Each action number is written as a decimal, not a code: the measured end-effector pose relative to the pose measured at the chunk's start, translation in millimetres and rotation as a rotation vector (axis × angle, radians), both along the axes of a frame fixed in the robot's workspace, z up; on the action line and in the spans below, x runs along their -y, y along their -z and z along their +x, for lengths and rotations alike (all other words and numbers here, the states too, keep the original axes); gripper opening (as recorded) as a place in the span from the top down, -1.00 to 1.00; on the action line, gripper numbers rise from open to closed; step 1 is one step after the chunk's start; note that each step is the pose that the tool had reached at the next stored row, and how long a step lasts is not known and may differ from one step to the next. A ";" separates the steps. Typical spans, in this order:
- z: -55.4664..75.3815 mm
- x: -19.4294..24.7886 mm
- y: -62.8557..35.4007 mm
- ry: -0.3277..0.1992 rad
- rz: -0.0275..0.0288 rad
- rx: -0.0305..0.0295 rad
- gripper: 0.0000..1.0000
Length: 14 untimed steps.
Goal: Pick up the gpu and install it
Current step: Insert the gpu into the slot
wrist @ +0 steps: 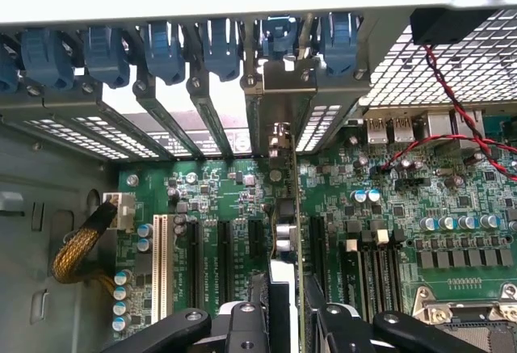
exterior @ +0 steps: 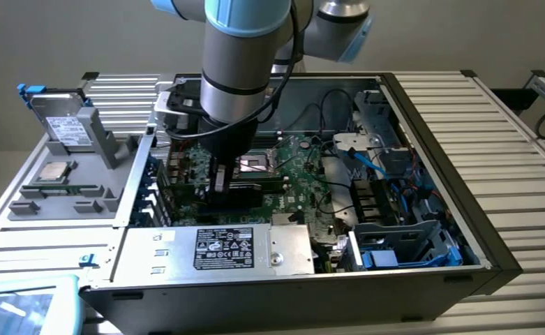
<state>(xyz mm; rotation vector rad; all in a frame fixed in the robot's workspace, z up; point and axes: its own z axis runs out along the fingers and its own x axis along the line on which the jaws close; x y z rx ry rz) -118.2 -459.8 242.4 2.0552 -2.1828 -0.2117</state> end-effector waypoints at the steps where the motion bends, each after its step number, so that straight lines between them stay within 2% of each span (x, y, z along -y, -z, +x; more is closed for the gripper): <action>1: 0.0 0.1 0.2 0.000 0.0000 0.0000 0.44; 14: -0.3 0.0 -0.7 0.005 0.0009 -0.0017 0.44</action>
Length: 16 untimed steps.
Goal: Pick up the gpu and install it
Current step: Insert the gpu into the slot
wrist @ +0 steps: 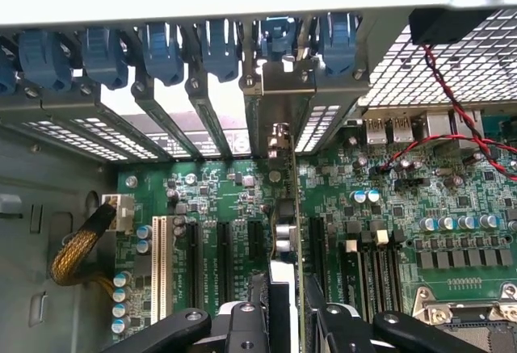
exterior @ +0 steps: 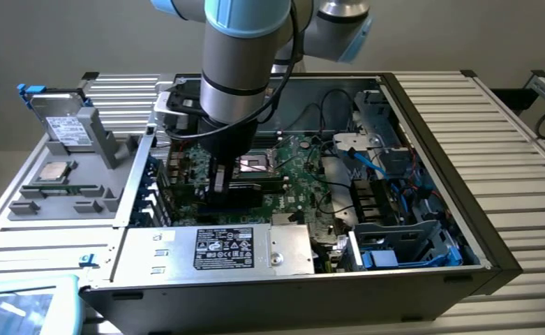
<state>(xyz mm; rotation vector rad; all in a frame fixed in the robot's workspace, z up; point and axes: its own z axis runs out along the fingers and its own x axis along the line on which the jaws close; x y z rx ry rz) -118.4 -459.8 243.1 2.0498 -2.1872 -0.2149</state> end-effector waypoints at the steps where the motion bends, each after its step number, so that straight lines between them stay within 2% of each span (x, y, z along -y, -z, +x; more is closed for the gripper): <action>1: 0.0 0.0 -0.7 0.000 -0.0004 -0.0003 0.44; 6: 0.0 0.2 -1.1 0.000 -0.0013 -0.0010 0.44; 16: -0.3 0.1 6.0 0.000 -0.0021 -0.0021 0.44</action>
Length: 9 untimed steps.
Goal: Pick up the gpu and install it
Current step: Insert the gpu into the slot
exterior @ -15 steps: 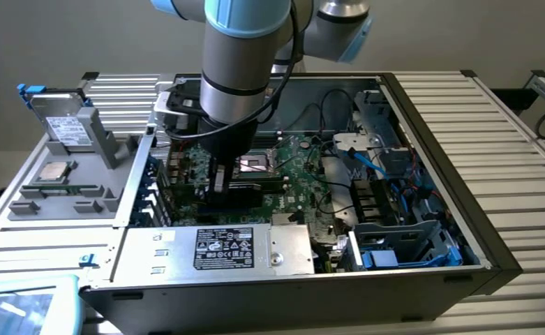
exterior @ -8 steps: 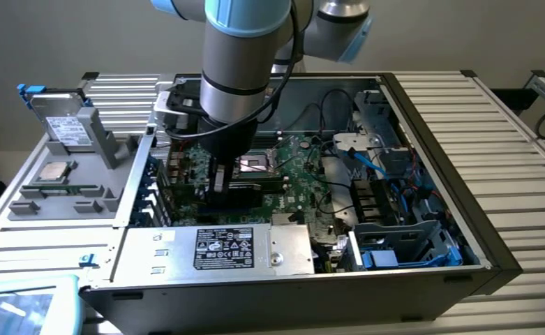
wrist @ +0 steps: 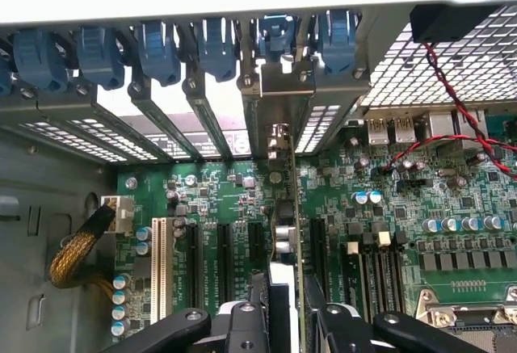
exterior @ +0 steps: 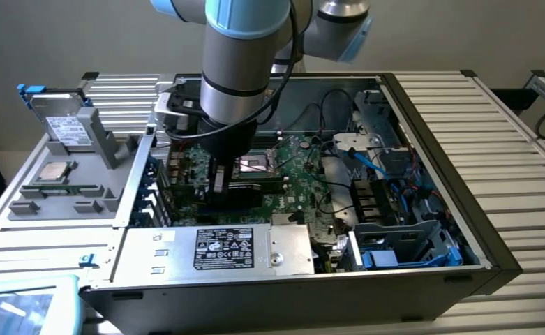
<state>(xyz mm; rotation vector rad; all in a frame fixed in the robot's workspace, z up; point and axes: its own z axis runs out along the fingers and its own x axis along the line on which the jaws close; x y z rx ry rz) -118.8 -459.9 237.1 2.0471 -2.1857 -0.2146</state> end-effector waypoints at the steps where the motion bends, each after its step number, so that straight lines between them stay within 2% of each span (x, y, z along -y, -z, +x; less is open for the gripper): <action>1: 0.0 -0.1 0.1 0.000 0.0001 0.0000 0.44; 9: 0.0 0.2 0.6 0.000 0.0014 0.0007 0.44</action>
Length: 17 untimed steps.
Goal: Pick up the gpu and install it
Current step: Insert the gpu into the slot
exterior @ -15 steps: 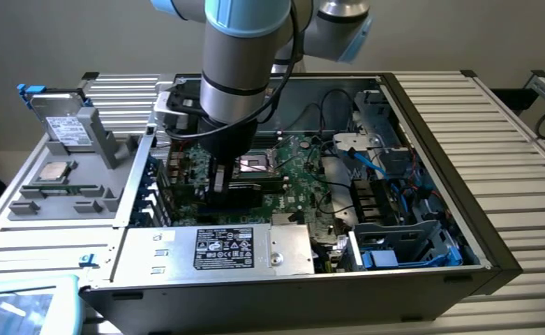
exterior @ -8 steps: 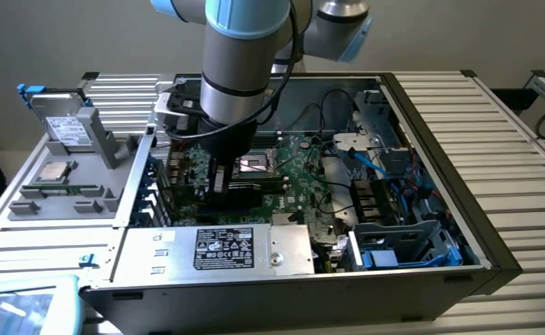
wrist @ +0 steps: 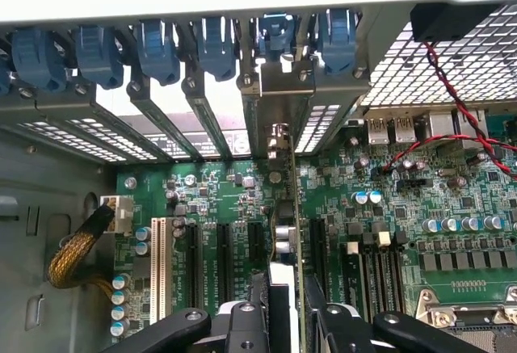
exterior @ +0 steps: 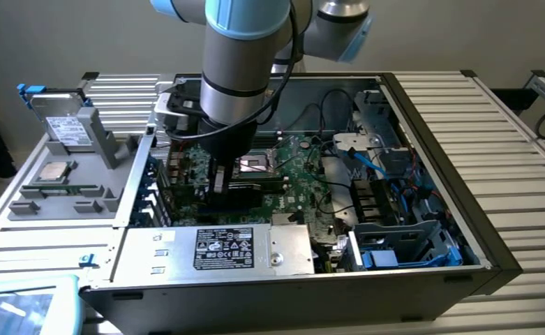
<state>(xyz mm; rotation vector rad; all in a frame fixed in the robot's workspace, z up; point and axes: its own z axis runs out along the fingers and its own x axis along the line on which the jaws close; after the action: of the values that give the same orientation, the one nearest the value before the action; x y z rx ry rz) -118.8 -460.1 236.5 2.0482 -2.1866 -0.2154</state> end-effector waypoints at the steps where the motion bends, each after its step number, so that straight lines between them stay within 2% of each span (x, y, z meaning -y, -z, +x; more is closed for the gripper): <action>1: 0.0 0.5 0.1 0.000 0.0003 0.0001 0.44; 4: 0.0 2.0 0.2 0.000 0.0003 0.0002 0.44; 17: 0.0 2.2 0.0 0.000 -0.0001 0.0000 0.44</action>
<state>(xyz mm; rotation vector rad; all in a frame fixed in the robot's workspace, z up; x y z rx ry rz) -118.8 -462.3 236.5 2.0481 -2.1865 -0.2153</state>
